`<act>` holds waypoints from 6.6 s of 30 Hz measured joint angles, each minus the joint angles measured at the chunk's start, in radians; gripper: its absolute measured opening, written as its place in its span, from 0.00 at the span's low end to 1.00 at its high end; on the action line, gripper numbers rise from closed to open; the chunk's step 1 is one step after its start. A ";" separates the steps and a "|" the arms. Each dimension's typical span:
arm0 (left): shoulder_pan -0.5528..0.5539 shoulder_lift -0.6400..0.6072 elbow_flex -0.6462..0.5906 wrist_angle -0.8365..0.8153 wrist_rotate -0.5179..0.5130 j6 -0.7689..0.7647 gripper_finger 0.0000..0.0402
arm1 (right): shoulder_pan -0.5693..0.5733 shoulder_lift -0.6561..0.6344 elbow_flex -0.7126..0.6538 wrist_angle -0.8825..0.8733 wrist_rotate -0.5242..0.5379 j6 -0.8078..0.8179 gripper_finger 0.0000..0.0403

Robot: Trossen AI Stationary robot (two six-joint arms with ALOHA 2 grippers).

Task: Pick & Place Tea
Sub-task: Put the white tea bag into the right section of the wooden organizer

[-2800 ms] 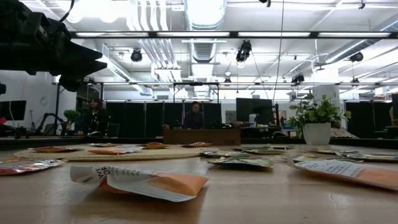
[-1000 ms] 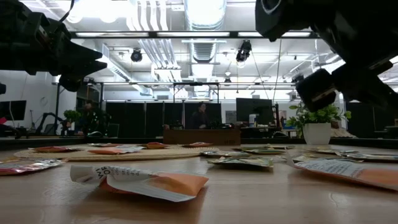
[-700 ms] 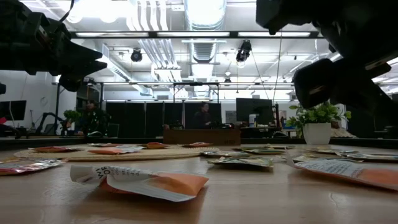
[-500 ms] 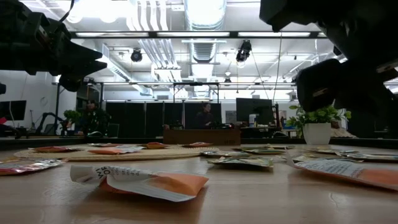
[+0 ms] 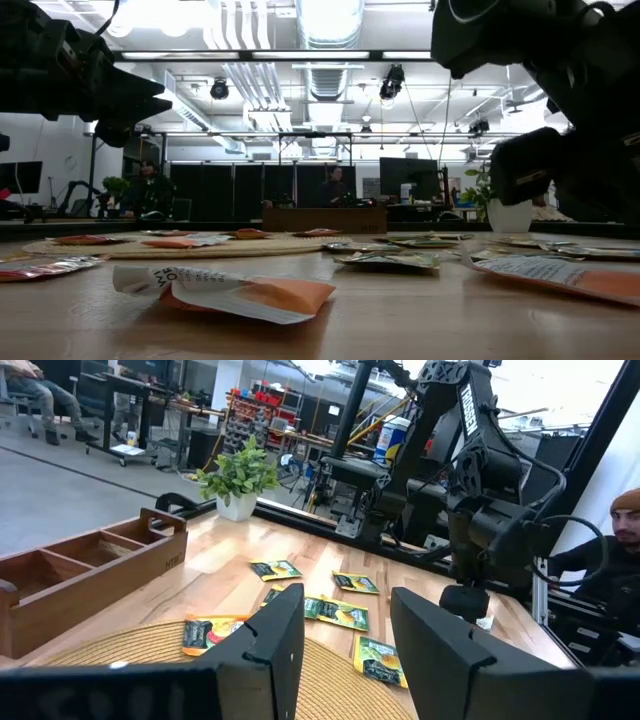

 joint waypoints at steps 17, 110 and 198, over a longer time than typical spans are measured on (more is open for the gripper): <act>0.000 0.000 0.000 0.000 0.000 0.000 0.36 | 0.006 0.000 -0.027 0.037 0.000 0.061 0.59; 0.000 0.000 0.000 0.000 0.000 0.000 0.36 | 0.026 -0.040 -0.082 0.180 0.115 0.361 0.02; 0.000 0.000 0.000 0.007 0.000 0.000 0.36 | -0.899 0.347 1.190 -0.512 0.760 0.160 0.02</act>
